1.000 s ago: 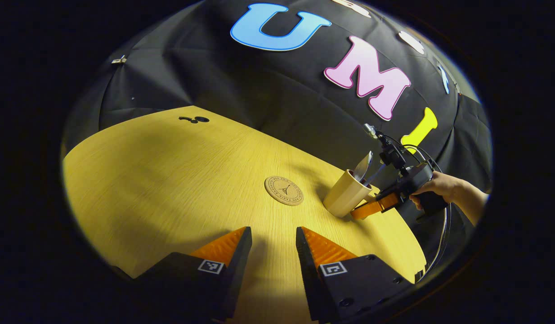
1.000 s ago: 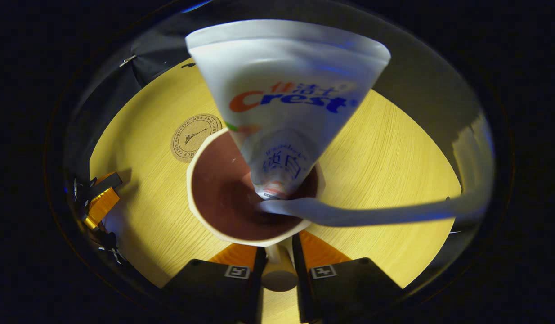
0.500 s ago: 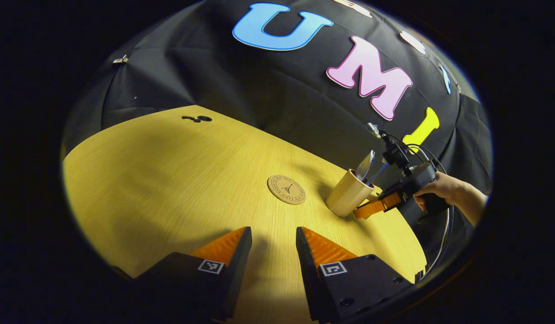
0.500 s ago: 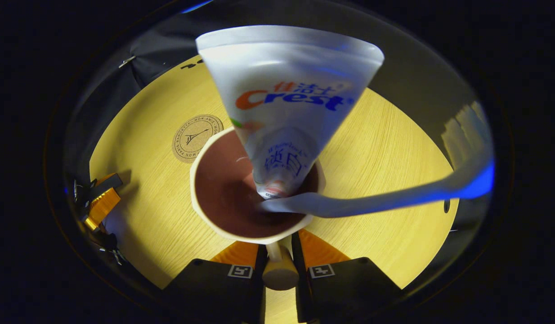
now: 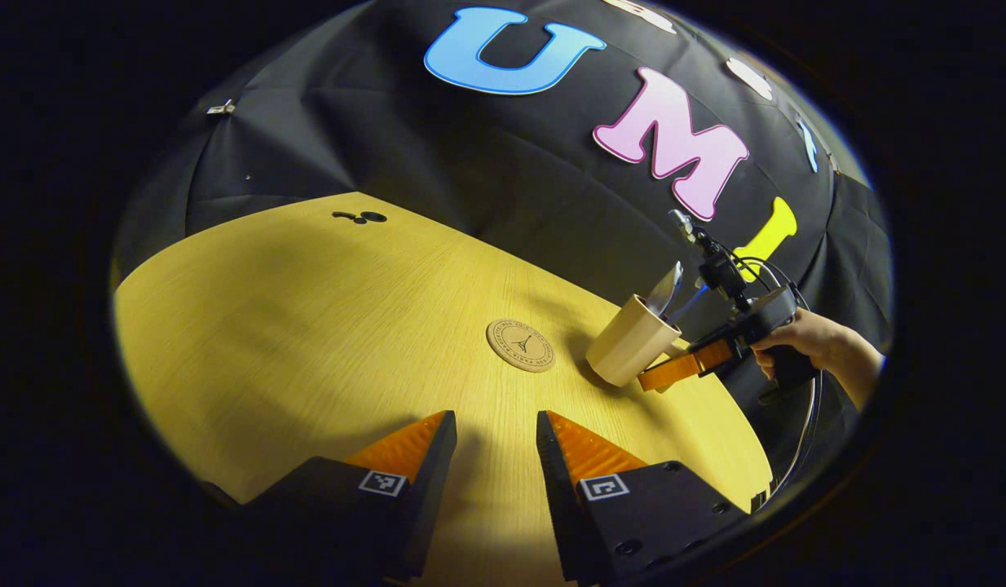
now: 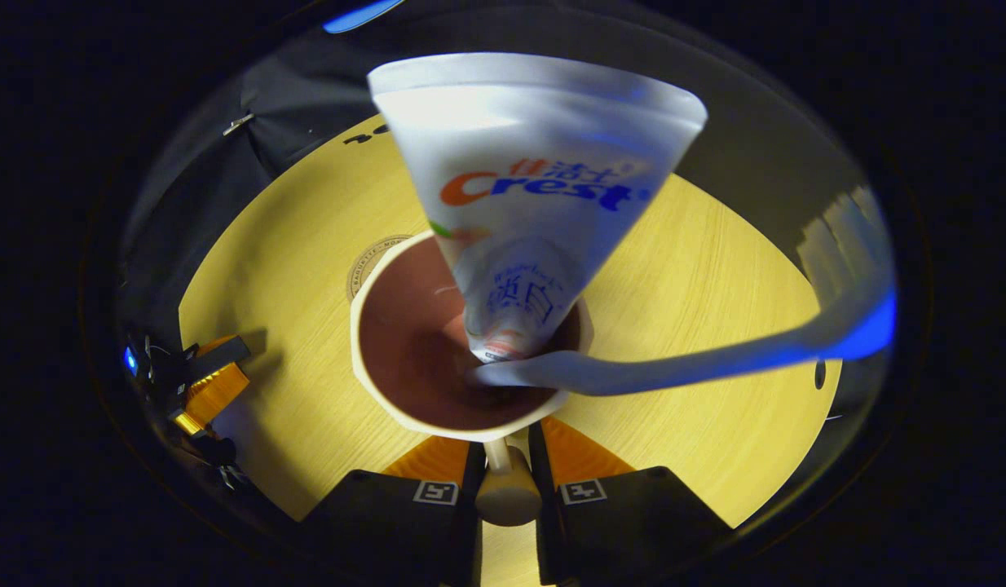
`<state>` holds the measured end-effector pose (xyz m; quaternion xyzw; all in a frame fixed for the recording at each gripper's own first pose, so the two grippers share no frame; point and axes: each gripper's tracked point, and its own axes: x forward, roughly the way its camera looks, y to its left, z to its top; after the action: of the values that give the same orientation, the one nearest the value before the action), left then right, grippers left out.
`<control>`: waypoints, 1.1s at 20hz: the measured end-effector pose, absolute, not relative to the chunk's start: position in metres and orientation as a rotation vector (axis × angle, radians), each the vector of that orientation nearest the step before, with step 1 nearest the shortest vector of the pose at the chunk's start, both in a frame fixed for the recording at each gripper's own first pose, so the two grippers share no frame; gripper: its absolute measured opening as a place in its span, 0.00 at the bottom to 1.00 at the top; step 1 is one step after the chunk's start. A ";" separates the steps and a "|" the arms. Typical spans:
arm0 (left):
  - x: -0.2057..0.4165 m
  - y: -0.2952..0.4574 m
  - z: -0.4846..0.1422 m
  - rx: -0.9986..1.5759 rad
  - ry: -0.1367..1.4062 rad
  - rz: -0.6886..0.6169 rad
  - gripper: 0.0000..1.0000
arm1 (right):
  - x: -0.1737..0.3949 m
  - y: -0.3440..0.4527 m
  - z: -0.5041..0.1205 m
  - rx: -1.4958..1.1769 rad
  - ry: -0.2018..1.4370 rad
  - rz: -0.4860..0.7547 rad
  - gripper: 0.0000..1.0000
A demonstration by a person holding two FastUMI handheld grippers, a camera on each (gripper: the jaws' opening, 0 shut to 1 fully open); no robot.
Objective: Put the toothbrush and toothpaste on the desktop into the cup, then pick up the cup and place it on the coaster on the desktop.
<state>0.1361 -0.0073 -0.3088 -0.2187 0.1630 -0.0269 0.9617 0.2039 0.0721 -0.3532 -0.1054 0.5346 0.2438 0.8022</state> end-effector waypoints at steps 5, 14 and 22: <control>0.133 0.005 -0.307 -0.428 0.326 -0.047 0.63 | 0.205 0.106 -0.355 -0.232 1.145 0.561 0.30; 0.128 0.035 -0.307 -0.455 0.315 -0.025 0.63 | 0.220 0.156 -0.337 -0.206 1.119 0.616 0.30; 0.128 0.056 -0.309 -0.472 0.307 -0.011 0.63 | 0.225 0.189 -0.350 -0.248 1.135 0.638 0.30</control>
<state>0.1282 0.0561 -0.3089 -0.2327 0.1515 -0.0054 0.9607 0.2250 0.1894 -0.3495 -0.1153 0.5268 0.2964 0.7883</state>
